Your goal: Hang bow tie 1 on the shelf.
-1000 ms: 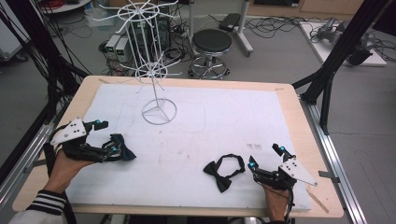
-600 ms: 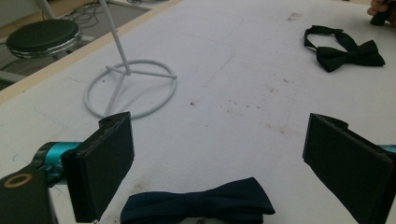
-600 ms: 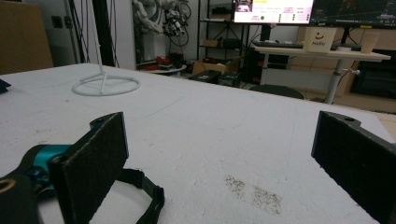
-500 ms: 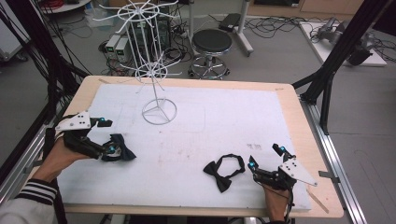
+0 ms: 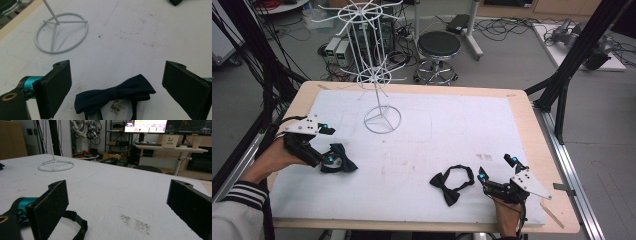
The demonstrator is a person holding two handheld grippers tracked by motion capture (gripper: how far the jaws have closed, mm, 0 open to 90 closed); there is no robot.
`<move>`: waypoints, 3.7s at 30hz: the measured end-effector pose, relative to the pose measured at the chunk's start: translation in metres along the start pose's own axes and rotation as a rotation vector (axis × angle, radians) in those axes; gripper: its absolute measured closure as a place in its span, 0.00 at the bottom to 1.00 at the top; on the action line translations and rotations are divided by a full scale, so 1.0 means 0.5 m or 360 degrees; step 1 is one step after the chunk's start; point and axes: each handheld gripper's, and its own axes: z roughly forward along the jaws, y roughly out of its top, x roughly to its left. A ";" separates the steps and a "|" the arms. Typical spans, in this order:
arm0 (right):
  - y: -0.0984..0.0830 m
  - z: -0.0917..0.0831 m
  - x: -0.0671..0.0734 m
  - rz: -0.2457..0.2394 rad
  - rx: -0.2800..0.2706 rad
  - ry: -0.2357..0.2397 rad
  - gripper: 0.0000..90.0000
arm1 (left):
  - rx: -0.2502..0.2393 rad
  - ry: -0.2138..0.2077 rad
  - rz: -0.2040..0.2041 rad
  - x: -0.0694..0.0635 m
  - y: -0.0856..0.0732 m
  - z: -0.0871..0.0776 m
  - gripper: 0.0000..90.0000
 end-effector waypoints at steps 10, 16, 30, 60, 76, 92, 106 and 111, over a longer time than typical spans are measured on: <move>0.000 0.000 0.000 0.0001 -0.0001 0.0000 0.03 | 0.0124 -0.0116 0.0047 0.019 0.010 0.025 0.10; 0.000 0.000 -0.001 0.0000 0.0000 0.0000 0.03 | 0.0189 -0.0175 0.0082 0.033 0.020 0.029 0.10; 0.000 0.000 -0.001 0.0000 -0.0006 0.0004 0.03 | 0.0402 -0.0228 0.0185 0.047 0.024 0.070 0.11; -0.001 -0.003 -0.003 0.0039 -0.0014 0.0012 0.03 | 0.0684 -0.0204 0.0296 0.054 -0.005 0.121 0.19; -0.001 -0.003 -0.005 0.0038 -0.0022 0.0009 0.03 | 0.0748 -0.0243 0.0366 0.049 -0.013 0.128 0.29; -0.001 -0.003 -0.005 0.0039 -0.0018 0.0008 0.03 | 0.0771 -0.0239 0.0438 0.041 -0.016 0.144 0.41; -0.001 -0.003 -0.004 0.0047 -0.0015 0.0011 0.03 | 0.0735 -0.0272 0.0419 0.042 -0.012 0.139 0.69; -0.001 -0.003 -0.004 0.0045 -0.0016 0.0010 0.03 | 0.0720 -0.0295 0.0382 0.043 -0.011 0.139 0.77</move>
